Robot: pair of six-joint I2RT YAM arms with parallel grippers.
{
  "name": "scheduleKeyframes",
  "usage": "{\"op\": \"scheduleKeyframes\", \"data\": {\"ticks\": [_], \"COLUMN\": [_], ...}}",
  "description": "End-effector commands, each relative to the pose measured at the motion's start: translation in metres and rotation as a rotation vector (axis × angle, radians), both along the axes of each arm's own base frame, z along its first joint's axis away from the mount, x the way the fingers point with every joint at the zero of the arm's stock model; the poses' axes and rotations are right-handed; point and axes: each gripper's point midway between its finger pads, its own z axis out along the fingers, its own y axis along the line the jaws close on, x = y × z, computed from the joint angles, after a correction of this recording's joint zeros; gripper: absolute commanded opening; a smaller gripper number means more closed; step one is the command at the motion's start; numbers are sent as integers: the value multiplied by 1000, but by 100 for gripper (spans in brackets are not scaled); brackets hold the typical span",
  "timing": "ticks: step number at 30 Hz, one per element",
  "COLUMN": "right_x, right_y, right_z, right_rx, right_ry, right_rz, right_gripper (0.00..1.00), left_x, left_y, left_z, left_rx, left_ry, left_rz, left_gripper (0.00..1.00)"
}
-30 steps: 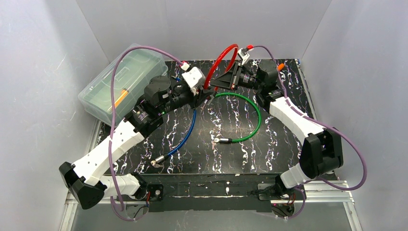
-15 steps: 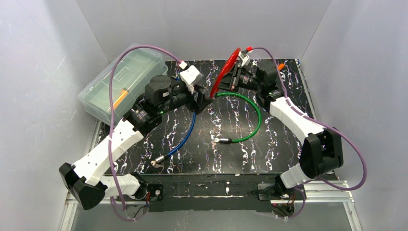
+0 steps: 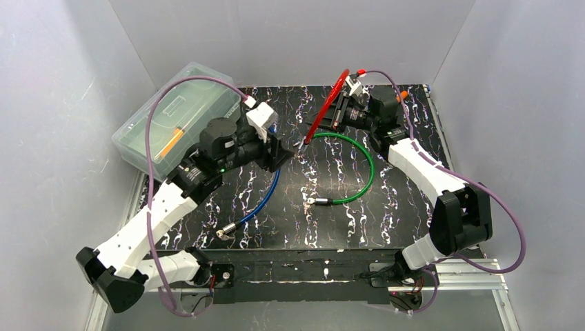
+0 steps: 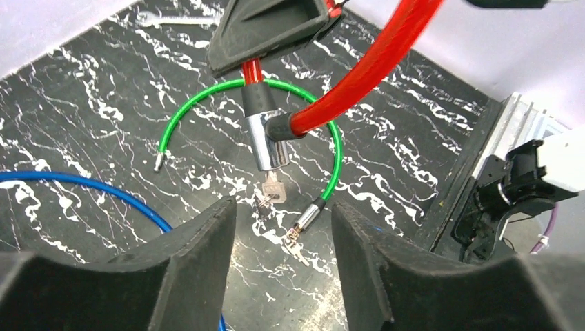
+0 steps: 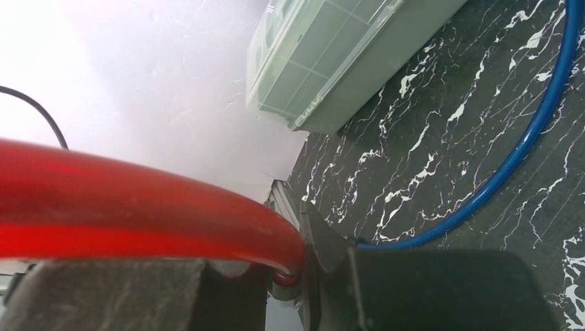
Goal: Lock with the key
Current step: Lock the lock.
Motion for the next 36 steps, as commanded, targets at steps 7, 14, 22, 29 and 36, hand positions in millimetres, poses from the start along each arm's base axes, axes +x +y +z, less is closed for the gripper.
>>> {"op": "scheduleKeyframes", "data": {"ticks": [7,14,22,29,36], "right_x": [3,3,4,4,3], "right_y": [-3,-3,-3,-2,-2], "right_z": [29,27,27,28,28], "right_rx": [34,31,32,46,51], "right_ry": [-75,-71,-68,-64,-66], "right_rz": [-23,-25,-28,-25,-22], "right_gripper": [1,1,1,1,1], "left_x": [14,17,21,22,24], "left_y": [-12,-18,-18,-21,-23], "left_z": [-42,-48,-56,-61,-66], "left_rx": [86,87,106,137,147], "left_ry": [103,124,142,168,219], "left_rz": [-13,-20,7,17,30], "left_gripper": [46,46,50,48,29]}}
